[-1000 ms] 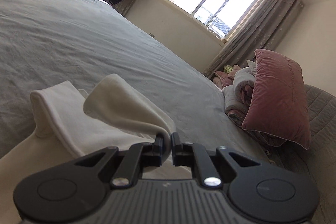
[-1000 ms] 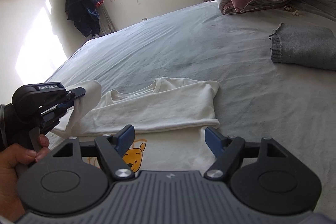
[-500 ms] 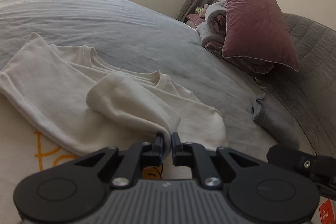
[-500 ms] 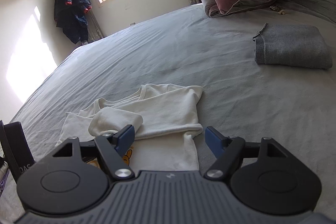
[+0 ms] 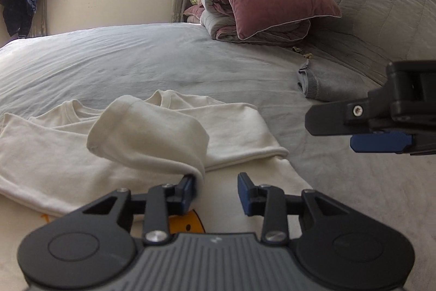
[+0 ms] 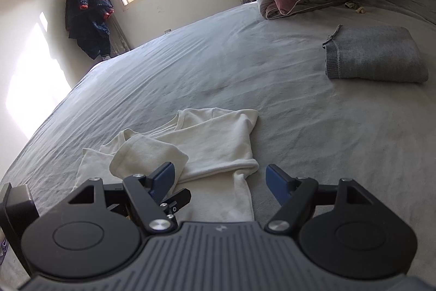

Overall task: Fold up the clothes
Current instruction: 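Open the left gripper to release the second sleeve, then grasp the sweatshirt hem with both grippers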

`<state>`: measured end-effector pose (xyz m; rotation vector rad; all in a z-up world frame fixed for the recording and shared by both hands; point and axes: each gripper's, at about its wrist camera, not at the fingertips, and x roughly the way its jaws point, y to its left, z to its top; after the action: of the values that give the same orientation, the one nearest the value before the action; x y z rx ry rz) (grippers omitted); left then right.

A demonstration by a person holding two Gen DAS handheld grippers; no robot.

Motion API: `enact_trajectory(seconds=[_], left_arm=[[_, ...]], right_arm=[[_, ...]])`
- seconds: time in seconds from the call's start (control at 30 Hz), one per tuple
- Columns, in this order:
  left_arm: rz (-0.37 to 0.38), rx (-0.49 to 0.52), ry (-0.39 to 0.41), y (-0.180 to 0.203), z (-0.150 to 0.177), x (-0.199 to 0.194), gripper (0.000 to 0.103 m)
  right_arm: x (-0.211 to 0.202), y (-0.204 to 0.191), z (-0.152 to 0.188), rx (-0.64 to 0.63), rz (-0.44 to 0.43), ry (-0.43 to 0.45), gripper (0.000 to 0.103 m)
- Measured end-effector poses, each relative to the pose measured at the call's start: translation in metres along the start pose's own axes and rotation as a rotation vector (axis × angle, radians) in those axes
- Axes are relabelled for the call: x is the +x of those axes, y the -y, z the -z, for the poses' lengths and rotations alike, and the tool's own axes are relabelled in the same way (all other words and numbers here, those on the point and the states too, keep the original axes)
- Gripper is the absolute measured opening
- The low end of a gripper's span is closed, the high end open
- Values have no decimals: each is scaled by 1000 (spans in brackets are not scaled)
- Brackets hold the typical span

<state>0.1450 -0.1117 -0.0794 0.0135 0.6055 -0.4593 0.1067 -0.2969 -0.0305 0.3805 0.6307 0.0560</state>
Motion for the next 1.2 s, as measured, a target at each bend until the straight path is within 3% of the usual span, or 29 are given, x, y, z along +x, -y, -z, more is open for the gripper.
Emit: enact_trajectory(seconds=[0.27, 0.47, 0.63, 0.77, 0.93, 1.07, 1.17, 1.2], left_arm=[[157, -94, -5, -21, 0, -27, 61], [163, -63, -3, -50, -6, -65, 67], [46, -127, 14, -101, -16, -79, 67], [-111, -140, 5, -147, -34, -69, 67], [-237, -218, -6, -197, -46, -49, 66], [-244, -369, -16, -234, -45, -27, 64], [-211, -483, -34, -252, -39, -10, 50], [-190, -513, -32, -255, -36, -7, 37]], right_arm=[[1, 9, -1, 58, -18, 5, 77], [0, -5, 6, -13, -74, -6, 77], [9, -38, 15, -166, -62, 18, 77], [27, -72, 24, -333, -44, 29, 77], [52, -112, 40, -567, -20, 63, 77], [73, -127, 51, -737, 44, 101, 77], [86, -127, 57, -815, 75, 109, 71], [89, -126, 57, -828, 86, 113, 61]])
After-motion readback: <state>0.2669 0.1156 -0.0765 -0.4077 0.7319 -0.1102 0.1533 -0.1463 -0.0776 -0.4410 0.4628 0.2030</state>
